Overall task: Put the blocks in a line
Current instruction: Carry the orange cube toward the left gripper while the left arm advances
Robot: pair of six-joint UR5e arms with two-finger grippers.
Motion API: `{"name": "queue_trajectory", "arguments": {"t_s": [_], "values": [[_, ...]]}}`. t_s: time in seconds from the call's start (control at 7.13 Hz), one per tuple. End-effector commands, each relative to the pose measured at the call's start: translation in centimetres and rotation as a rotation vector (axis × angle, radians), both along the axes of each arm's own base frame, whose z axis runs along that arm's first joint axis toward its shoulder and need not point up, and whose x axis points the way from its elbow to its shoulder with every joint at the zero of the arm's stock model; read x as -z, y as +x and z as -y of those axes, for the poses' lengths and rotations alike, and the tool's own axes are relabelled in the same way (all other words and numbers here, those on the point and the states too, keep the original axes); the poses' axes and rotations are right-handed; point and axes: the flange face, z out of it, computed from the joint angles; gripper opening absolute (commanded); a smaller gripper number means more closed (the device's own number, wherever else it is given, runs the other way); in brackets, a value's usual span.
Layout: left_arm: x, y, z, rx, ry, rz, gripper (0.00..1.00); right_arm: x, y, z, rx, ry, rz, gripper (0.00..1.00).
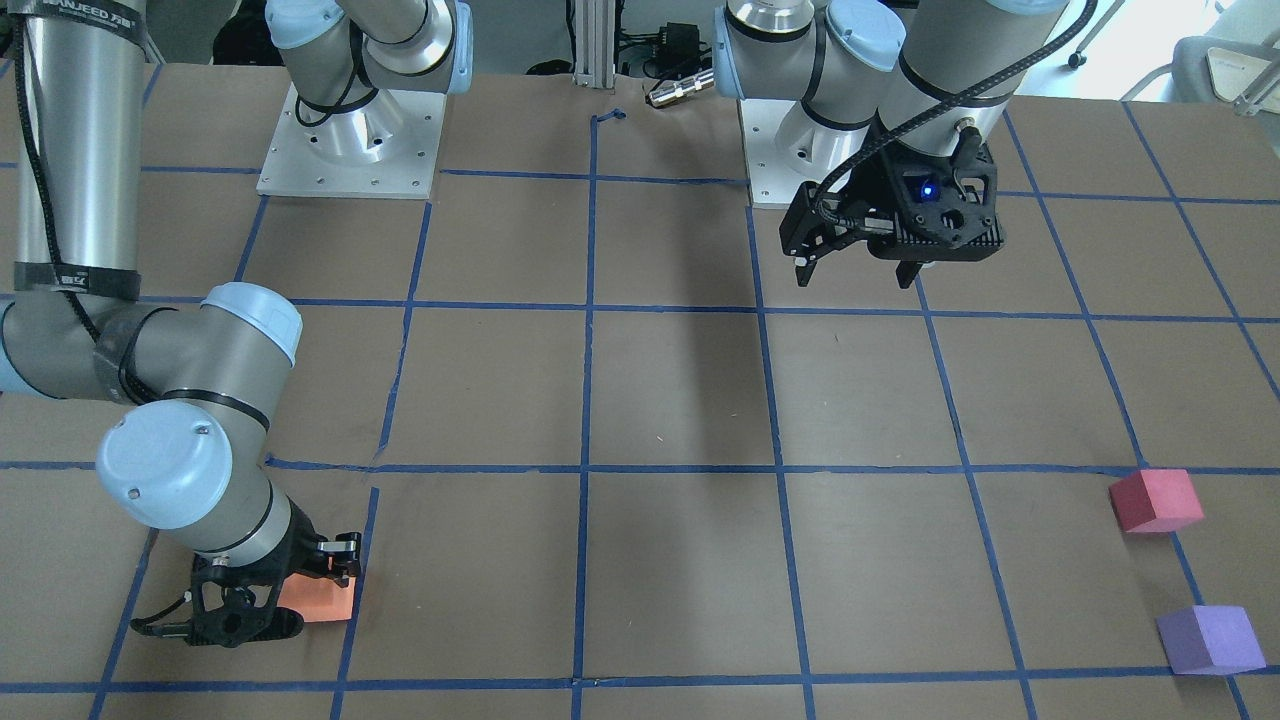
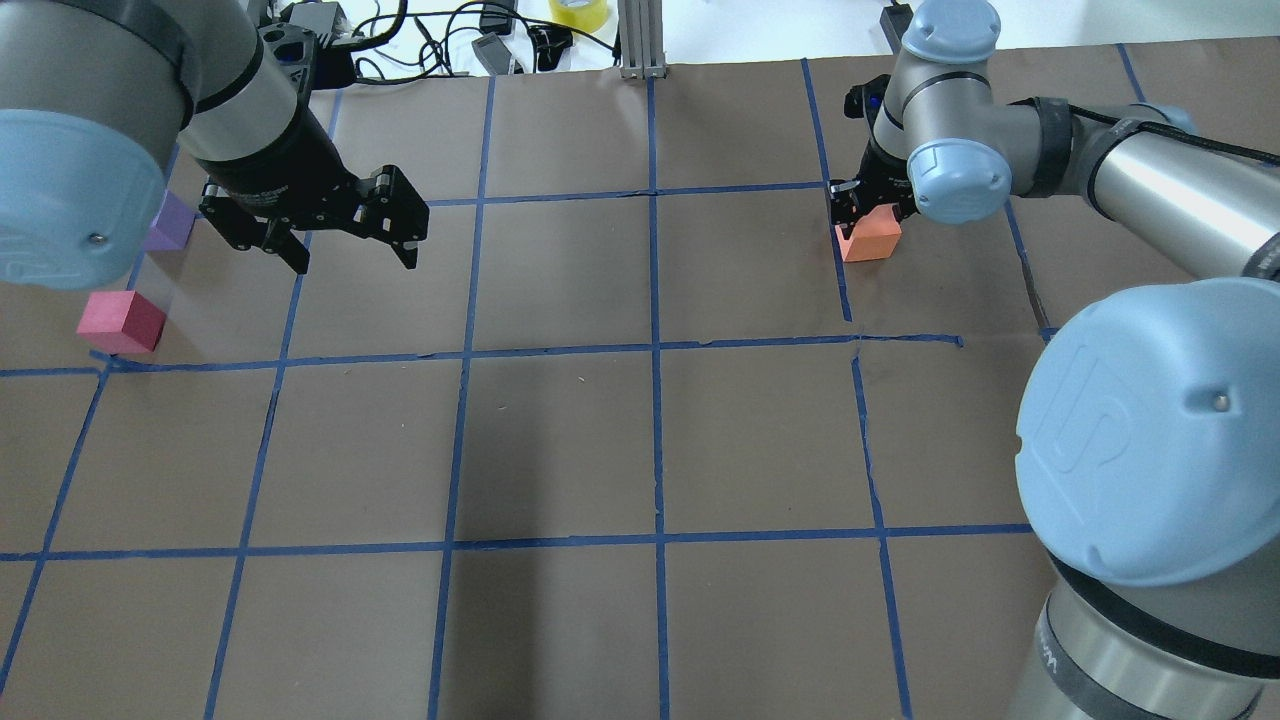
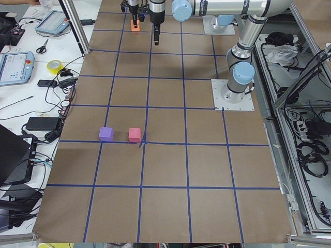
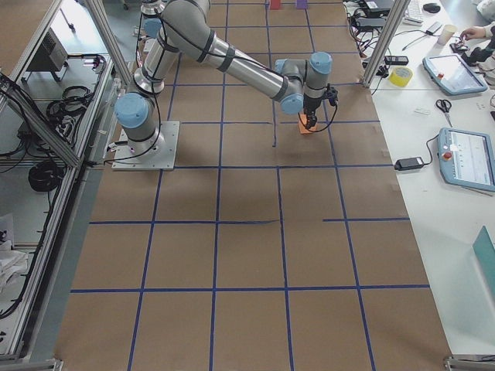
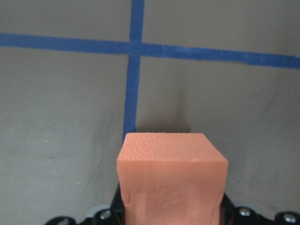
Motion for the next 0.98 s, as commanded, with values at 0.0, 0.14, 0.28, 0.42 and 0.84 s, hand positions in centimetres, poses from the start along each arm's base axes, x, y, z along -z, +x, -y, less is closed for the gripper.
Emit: {"name": "queue_trajectory", "arguments": {"t_s": [0.0,0.14,0.28,0.42,0.84], "values": [[-0.2,0.0,-0.1,0.000,-0.004,0.000,1.00,-4.8,6.4,1.6,0.005,-0.114,0.036,0.23],[-0.2,0.0,-0.1,0.000,-0.004,0.000,1.00,-6.3,10.3,1.9,0.029,-0.142,0.077,0.24],[-0.2,0.0,-0.1,0.000,-0.004,-0.001,1.00,-6.5,14.5,0.8,0.049,-0.139,0.079,0.25],[-0.2,0.1,-0.1,-0.001,-0.004,-0.001,1.00,-6.0,18.2,-0.4,0.062,-0.134,0.077,0.25],[0.0,0.1,0.1,0.000,0.001,-0.001,1.00,-2.7,26.5,-3.3,0.159,-0.112,0.056,0.26]]}}
